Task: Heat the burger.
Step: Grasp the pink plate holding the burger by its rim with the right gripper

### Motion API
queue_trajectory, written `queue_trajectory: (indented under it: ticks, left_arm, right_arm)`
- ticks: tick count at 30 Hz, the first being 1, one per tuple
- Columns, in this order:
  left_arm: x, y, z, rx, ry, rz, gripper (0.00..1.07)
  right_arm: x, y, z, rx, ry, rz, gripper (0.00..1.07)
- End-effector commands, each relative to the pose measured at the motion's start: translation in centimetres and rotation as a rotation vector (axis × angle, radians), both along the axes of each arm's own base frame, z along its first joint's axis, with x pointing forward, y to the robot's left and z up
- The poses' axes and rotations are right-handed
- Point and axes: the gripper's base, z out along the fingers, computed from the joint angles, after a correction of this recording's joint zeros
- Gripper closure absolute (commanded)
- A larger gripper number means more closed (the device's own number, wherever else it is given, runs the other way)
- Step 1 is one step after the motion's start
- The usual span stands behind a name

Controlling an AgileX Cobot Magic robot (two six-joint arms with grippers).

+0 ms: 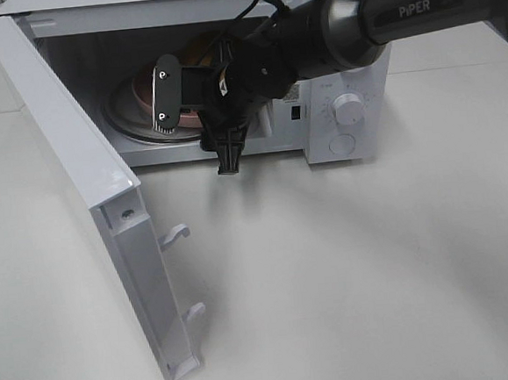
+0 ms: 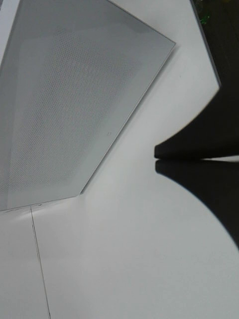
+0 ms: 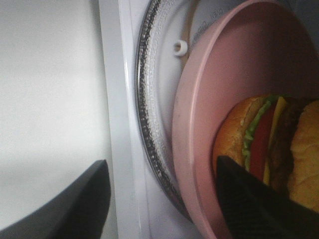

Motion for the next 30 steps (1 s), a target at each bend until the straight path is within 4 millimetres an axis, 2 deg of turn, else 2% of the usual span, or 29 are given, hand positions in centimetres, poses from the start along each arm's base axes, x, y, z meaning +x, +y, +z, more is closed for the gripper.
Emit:
queue_trajectory:
  ticks: [1, 11, 22, 27, 29, 30]
  left_arm:
    - [0.0, 0.0, 0.0, -0.012, -0.011, 0.003, 1.06]
    - [0.0, 0.0, 0.0, -0.012, -0.011, 0.003, 1.06]
    - [0.0, 0.0, 0.0, -0.012, -0.011, 0.003, 1.06]
    - [0.0, 0.0, 0.0, -0.012, -0.011, 0.003, 1.06]
    - [0.0, 0.0, 0.0, -0.012, -0.011, 0.003, 1.06]
    - [0.0, 0.0, 0.0, -0.012, -0.011, 0.003, 1.06]
  right_arm:
    - [0.4, -0.2, 0.4, 0.010, -0.014, -0.008, 0.47]
    - [0.9, -0.8, 0.2, 0.017, -0.020, -0.021, 0.47]
    - [1.3, -1.1, -1.8, 0.007, -0.003, -0.025, 0.48]
    - [1.4, -1.2, -1.8, 0.009, -0.003, -0.026, 0.54]
    - [1.4, -1.2, -1.8, 0.012, 0.000, -0.032, 0.61]
    - [1.4, -1.2, -1.8, 0.012, 0.000, -0.032, 0.61]
